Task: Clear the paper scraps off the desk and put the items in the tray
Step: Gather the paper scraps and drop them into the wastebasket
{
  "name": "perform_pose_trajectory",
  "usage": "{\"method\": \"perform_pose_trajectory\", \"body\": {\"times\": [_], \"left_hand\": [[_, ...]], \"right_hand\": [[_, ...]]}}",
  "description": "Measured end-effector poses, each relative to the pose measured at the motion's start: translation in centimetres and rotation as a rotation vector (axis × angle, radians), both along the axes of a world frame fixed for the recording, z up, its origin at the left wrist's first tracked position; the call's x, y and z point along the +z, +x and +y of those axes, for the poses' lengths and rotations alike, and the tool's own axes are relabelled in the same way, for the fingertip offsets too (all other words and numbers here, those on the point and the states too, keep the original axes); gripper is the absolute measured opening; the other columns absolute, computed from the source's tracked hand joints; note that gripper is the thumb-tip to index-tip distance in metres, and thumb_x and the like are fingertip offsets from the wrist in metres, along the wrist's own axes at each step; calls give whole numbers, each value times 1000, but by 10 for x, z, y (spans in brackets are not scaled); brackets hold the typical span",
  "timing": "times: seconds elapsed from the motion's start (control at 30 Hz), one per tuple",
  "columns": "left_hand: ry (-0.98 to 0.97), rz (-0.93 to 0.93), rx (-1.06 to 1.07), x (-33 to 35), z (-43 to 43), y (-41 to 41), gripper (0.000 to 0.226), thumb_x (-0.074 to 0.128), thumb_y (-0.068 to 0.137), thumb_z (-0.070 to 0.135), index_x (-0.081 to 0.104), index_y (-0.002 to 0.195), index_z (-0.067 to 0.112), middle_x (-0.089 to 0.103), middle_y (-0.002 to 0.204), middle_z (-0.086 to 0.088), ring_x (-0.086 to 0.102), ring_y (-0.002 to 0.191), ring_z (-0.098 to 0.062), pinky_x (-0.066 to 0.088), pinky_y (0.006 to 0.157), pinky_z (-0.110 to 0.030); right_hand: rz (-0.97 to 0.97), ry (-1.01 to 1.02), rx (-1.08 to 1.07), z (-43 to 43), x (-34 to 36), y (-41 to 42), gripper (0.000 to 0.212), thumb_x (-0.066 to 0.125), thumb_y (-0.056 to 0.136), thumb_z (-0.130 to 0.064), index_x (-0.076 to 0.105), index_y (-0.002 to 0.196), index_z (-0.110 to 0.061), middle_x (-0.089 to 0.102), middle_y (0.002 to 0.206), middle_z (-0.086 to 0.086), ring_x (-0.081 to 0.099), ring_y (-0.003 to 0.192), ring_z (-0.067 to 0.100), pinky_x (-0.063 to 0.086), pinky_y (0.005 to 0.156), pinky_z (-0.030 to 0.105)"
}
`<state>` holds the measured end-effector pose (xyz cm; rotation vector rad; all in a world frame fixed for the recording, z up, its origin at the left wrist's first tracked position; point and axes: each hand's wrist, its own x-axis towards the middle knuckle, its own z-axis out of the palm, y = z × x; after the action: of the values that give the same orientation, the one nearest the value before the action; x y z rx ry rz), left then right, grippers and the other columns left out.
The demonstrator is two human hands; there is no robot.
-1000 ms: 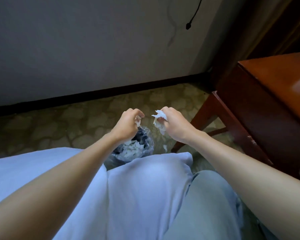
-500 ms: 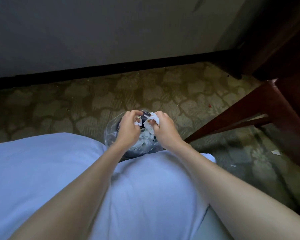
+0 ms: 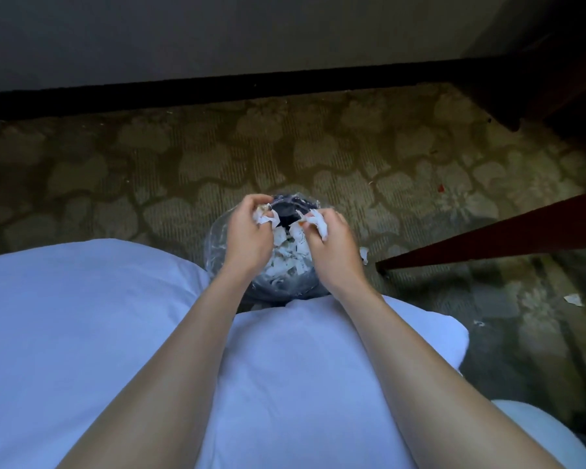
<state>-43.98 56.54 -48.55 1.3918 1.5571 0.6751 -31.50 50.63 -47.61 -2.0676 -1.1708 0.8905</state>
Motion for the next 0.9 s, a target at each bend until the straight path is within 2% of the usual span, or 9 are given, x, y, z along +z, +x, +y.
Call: {"method": "perform_pose_trajectory", "body": {"times": [0.1, 0.23, 0.4, 0.47, 0.53, 0.57, 0.67, 0.83, 0.9], "left_hand": [[-29, 10, 31, -6, 2, 1, 32, 48, 94, 0, 59, 119, 18, 61, 118, 3, 58, 95, -1, 41, 65, -3], [-93, 2, 16, -14, 6, 4, 33, 46, 96, 0, 57, 121, 17, 59, 112, 4, 52, 61, 20, 41, 50, -6], [-131, -42, 6, -21, 9, 6, 28, 52, 97, 7, 57, 120, 22, 60, 111, 2, 50, 45, 8, 37, 38, -14], [-127, -49, -12, -23, 10, 6, 28, 56, 96, 9, 58, 119, 25, 60, 115, 4, 57, 57, 4, 43, 45, -16], [-118, -42, -30, -23, 10, 6, 32, 61, 94, 10, 58, 121, 26, 60, 117, 8, 63, 92, -5, 50, 67, -17], [-125, -43, -33, -22, 10, 6, 34, 63, 93, 10, 58, 123, 25, 59, 114, 10, 60, 100, -8, 49, 72, -15], [-154, -38, -47, -24, 10, 8, 40, 65, 92, 10, 56, 127, 25, 59, 113, 8, 56, 99, -5, 45, 65, -10], [-131, 6, -82, -26, 9, 8, 39, 65, 92, 9, 56, 127, 26, 59, 120, 6, 56, 111, -13, 53, 78, -25], [-121, 15, -104, -26, 8, 7, 38, 63, 93, 9, 56, 127, 25, 59, 123, 6, 55, 114, -14, 52, 78, -24]], "right_hand": [[23, -2, -9, 11, -8, -2, 17, 50, 99, -24, 60, 111, -15, 52, 113, 4, 52, 103, 20, 43, 83, 33], [89, -4, -45, 22, -17, -2, 22, 54, 98, -24, 60, 118, -17, 49, 121, 3, 52, 112, 20, 45, 93, 36], [200, -12, -64, 23, -22, 6, 33, 62, 95, -25, 58, 128, -30, 46, 132, -6, 46, 117, 7, 38, 92, 23], [233, -20, -52, 23, -25, 8, 38, 65, 93, -24, 56, 130, -32, 47, 134, -7, 44, 120, 6, 38, 94, 23], [240, -16, -41, 24, -28, 8, 44, 68, 90, -22, 56, 132, -31, 49, 136, -6, 45, 125, 8, 38, 100, 26], [233, -15, -37, 24, -29, 9, 47, 69, 89, -21, 54, 133, -30, 50, 136, -6, 45, 126, 8, 38, 102, 26], [209, -29, -22, 23, -31, 11, 53, 69, 89, -21, 50, 137, -28, 48, 137, -6, 44, 126, 8, 37, 102, 25], [207, -65, 3, 20, -33, 14, 60, 70, 88, -22, 45, 141, -29, 45, 144, -8, 43, 130, 10, 38, 105, 29], [198, -72, 15, 17, -32, 14, 61, 69, 88, -22, 43, 142, -30, 43, 146, -9, 41, 132, 10, 38, 106, 31]]}}
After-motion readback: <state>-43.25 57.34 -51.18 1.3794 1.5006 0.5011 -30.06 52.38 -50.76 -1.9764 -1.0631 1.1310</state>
